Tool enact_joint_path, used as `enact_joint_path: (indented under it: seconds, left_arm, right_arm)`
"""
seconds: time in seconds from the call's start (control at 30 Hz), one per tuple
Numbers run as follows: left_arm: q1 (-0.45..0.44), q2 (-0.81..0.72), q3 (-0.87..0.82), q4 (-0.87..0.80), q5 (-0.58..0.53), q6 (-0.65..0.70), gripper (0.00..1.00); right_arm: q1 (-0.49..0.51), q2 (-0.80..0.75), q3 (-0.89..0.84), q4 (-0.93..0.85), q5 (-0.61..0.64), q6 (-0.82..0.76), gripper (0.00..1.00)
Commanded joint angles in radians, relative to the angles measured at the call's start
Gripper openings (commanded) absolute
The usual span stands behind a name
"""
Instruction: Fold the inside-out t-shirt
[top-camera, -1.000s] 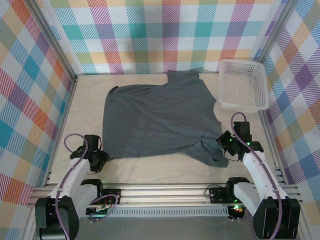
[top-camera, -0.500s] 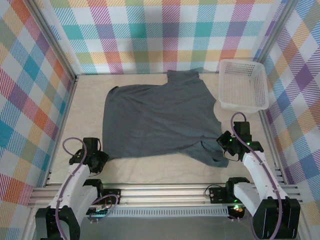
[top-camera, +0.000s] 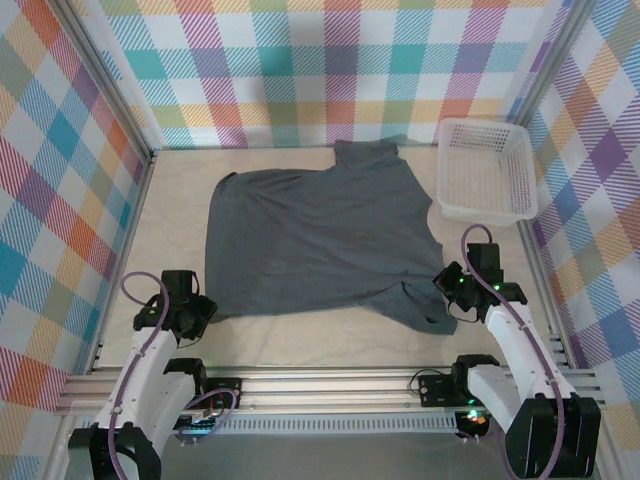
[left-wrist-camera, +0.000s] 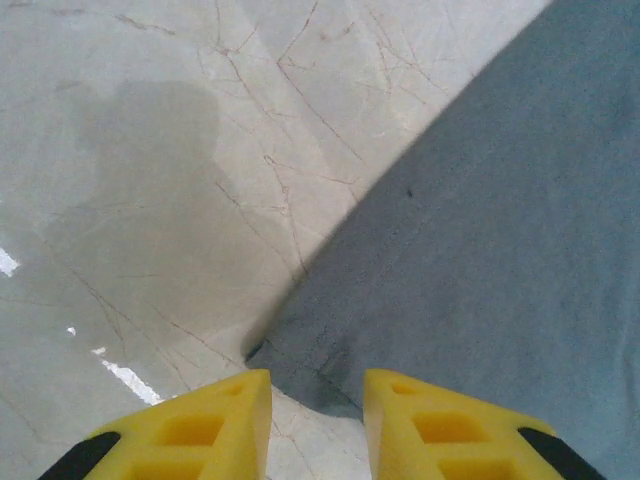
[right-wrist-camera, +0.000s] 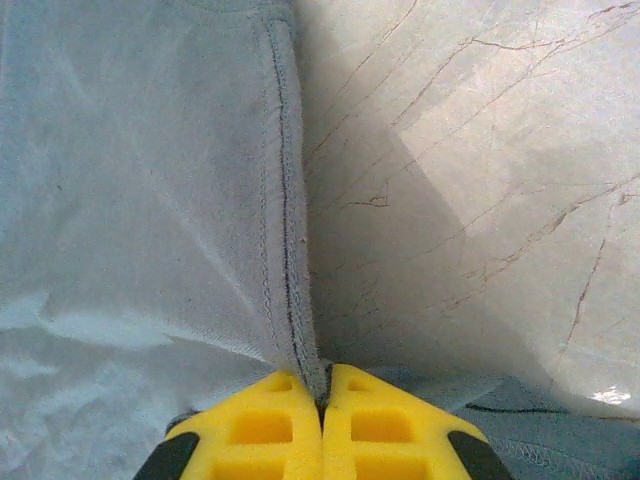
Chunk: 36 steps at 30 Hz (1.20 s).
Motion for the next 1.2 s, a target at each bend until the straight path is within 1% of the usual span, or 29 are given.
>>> enact_joint_path:
  seconds: [0.0,0.13,0.2,0.27,0.47,0.6,0.7,0.77,0.8,0.9,0.97,1.1,1.17]
  left_arm:
    - [-0.001,0.018,-0.006,-0.019,0.008,0.000,0.31]
    - [-0.002,0.078,-0.027,0.064,0.033,-0.014,0.34]
    - [-0.001,0.110,-0.026,0.093,0.043,-0.011,0.34]
    - [-0.001,0.134,-0.023,0.123,0.049,-0.005,0.31]
    - [0.000,0.181,-0.028,0.140,0.020,0.014,0.31]
    - [0.000,0.206,-0.031,0.139,0.016,0.011,0.35]
    - [0.000,0.208,-0.033,0.136,0.007,0.007,0.35]
    - [0.000,0.215,-0.036,0.148,0.012,0.006,0.29]
    - [0.000,0.223,-0.036,0.157,0.014,0.004,0.24]
    - [0.001,0.243,-0.023,0.151,0.016,0.005,0.02]
    - [0.005,0.231,0.004,0.102,-0.008,0.020,0.00]
    - [0.031,0.144,0.047,-0.069,-0.130,0.061,0.00]
    - [0.043,0.105,0.038,-0.102,-0.135,0.075,0.00]
  right_arm:
    - [-0.001,-0.006,0.019,-0.018,0.005,-0.012,0.01]
    - [-0.001,-0.006,0.030,-0.026,0.011,-0.022,0.01]
    - [-0.001,-0.007,0.035,-0.028,0.011,-0.026,0.01]
    - [-0.001,-0.006,0.036,-0.030,0.013,-0.026,0.01]
    - [-0.001,-0.014,0.033,-0.033,0.010,-0.018,0.01]
    - [-0.001,-0.013,0.036,-0.037,0.011,-0.021,0.01]
    - [-0.001,-0.012,0.037,-0.038,0.012,-0.020,0.01]
    - [-0.001,-0.011,0.035,-0.035,0.007,-0.016,0.01]
    - [-0.001,-0.011,0.035,-0.035,0.007,-0.015,0.01]
    - [0.000,-0.012,0.034,-0.042,0.008,-0.007,0.01]
    - [0.000,-0.021,0.037,-0.068,0.030,0.001,0.00]
    - [-0.001,-0.067,0.011,-0.175,0.129,0.053,0.00]
    - [0.000,-0.085,-0.019,-0.180,0.123,0.060,0.00]
